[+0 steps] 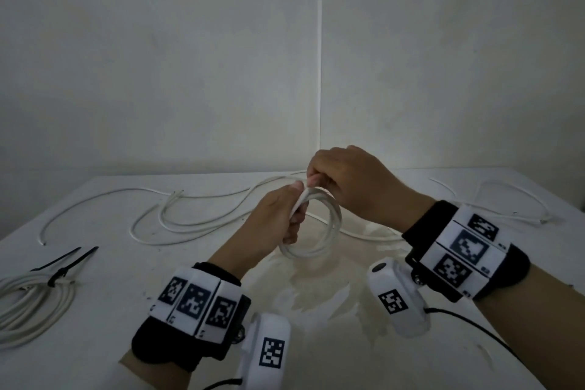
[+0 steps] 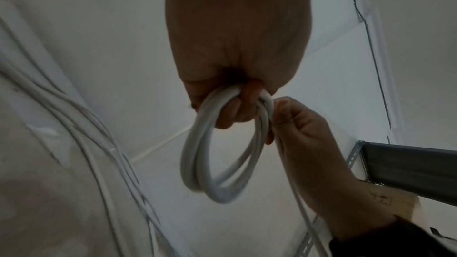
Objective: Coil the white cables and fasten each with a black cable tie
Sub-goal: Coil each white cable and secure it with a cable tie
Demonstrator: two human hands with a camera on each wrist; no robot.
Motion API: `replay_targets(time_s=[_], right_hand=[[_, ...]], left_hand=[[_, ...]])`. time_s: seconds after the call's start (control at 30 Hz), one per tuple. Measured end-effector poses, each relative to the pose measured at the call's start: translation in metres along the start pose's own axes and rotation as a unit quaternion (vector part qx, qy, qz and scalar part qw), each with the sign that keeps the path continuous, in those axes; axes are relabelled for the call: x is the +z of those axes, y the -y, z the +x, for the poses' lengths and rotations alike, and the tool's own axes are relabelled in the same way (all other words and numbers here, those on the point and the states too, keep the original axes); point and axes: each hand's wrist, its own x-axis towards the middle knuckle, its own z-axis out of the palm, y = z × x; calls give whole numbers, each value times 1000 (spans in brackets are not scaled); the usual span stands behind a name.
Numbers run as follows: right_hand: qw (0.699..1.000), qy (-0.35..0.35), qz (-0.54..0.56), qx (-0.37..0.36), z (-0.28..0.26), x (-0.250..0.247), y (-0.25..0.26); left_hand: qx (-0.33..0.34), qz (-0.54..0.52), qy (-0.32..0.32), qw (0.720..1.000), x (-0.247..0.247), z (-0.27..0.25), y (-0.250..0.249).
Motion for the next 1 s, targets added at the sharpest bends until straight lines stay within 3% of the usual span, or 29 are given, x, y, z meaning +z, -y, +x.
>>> replay_targets(time_s=[0.13,0.33,0.53,0.77,0.87,1.0], right_hand=[[992,61,60,89,-4,1,-1],[996,10,60,66,-4,-1,-7],[989,10,99,109,-6,-10,-11],[984,21,35,174,-25,-11,-11],[991,-9,-6,130,-30,-10,-19],[982,-56,-168,59,-34,-1,-32]], left_hand=[[-55,-49,42,996,-1,-2,-3],[-67,-48,55,995,1,-1,-13],[-43,-96,-8,994,0,-1,-12],[-31,-101,-84,991,-9,1,-4],[-34,-123,-107,986,-17,0,-2],[-33,-171,-108,979,-20,-1,-4]])
